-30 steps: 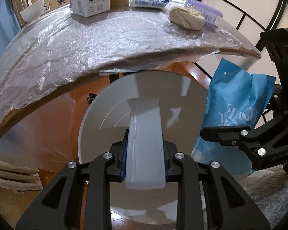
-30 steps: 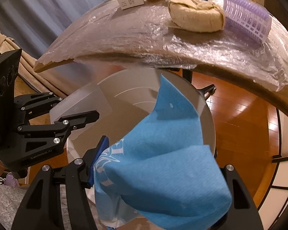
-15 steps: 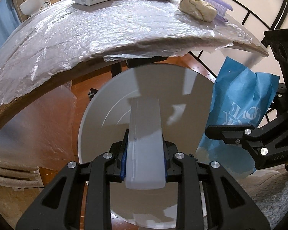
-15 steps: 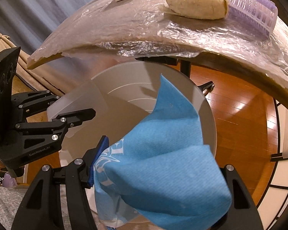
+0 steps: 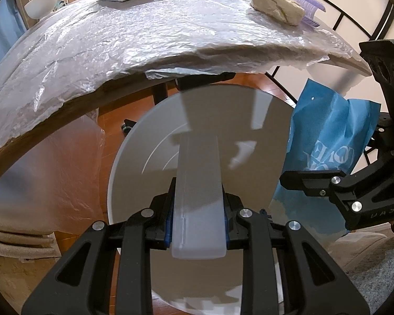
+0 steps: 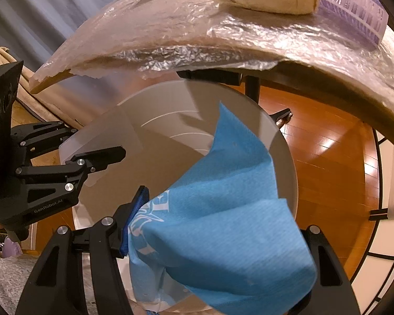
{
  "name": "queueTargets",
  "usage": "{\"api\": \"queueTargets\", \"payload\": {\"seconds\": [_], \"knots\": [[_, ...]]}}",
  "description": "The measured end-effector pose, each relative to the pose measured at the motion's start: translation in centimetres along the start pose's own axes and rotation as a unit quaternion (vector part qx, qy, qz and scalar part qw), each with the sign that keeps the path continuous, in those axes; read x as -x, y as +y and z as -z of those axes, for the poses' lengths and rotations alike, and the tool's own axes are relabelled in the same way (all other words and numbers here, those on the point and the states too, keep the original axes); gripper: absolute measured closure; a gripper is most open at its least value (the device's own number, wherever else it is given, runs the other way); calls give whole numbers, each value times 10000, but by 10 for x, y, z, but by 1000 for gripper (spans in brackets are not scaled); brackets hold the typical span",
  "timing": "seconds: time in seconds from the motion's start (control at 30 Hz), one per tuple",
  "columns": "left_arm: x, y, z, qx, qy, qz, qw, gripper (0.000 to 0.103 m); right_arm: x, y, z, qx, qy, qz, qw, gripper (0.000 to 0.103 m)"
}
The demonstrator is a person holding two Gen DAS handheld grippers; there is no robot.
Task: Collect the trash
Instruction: 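Open the left gripper over the bin while the right gripper releases the blue bag, then grasp the naproxen medicine box with the left gripper while the right grasps the beige cloth bundle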
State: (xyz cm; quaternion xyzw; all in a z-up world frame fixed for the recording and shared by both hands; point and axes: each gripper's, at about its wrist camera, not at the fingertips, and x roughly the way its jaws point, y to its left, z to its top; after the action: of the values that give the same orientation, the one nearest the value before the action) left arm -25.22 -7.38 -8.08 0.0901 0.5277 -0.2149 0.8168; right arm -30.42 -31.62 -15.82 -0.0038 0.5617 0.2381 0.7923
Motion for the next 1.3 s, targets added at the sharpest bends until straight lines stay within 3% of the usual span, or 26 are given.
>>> {"api": "queueTargets", "payload": {"seconds": [0.33, 0.37, 0.4, 0.43, 0.47, 0.63, 0.77, 0.83, 0.87, 0.9, 0.93, 1.0, 1.03, 1.07, 1.1, 1.17, 1.23, 1.3], "knots": [[-8, 0, 0, 14, -2, 4, 10000, 75, -5, -3, 0, 44, 61, 52, 10000, 39], [-8, 0, -1, 32, -32, 2, 10000, 72, -4, -3, 0, 80, 33, 82, 9999, 34], [-8, 1, -1, 83, -31, 0, 10000, 50, -4, -2, 0, 99, 7, 141, 9999, 26], [-8, 3, -2, 158, -23, -52, 9999, 36, 0, -3, 0, 79, -103, 289, 9995, 10], [-6, 5, -2, 230, -116, -94, 9996, 28, 4, -3, 1, 60, -193, 326, 9993, 4], [4, 5, -3, 232, -198, -132, 9994, 28, 25, -10, 4, -91, -355, 305, 9989, 4], [40, 5, -2, 306, -586, -39, 9978, 28, 73, -6, 12, -14, -1007, 514, 9936, 4], [76, 9, -4, 357, -1073, 170, 9934, 25, 109, 6, 15, 169, -1602, 865, 9832, 4], [95, 9, -7, 357, -1382, 148, 9897, 15, 125, 11, 15, 262, -1913, 1048, 9756, 4], [110, 9, -11, 354, -1656, 62, 9855, 5, 140, 18, 16, 357, -2255, 1254, 9655, 4], [126, 9, -14, 349, -1963, -49, 9799, 2, 160, 26, 17, 475, -2743, 1544, 9480, 4], [153, 10, -25, 366, -2604, -324, 9643, 1, 180, 35, 16, 588, -3276, 1847, 9247, 4], [158, 12, -31, 401, -2707, -399, 9610, 1, 184, 37, 9, 642, -3304, 1776, 9248, 4], [160, 14, -41, 472, -2780, -461, 9583, 1, 182, 37, 1, 662, -3152, 1539, 9341, 4], [159, 19, -49, 510, -2779, -425, 9583, 1, 176, 33, -8, 573, -2907, 1270, 9466, 4], [152, 26, -63, 605, -2663, -265, 9616, 1, 163, 26, -16, 359, -2578, 1095, 9593, 4], [139, 33, -78, 647, -2473, -14, 9668, 1, 150, 20, -22, 192, -2379, 1037, 9656, 4], [127, 36, -85, 679, -2402, -30, 9683, 1, 142, 16, -21, 123, -2358, 1123, 9652, 4]]}}
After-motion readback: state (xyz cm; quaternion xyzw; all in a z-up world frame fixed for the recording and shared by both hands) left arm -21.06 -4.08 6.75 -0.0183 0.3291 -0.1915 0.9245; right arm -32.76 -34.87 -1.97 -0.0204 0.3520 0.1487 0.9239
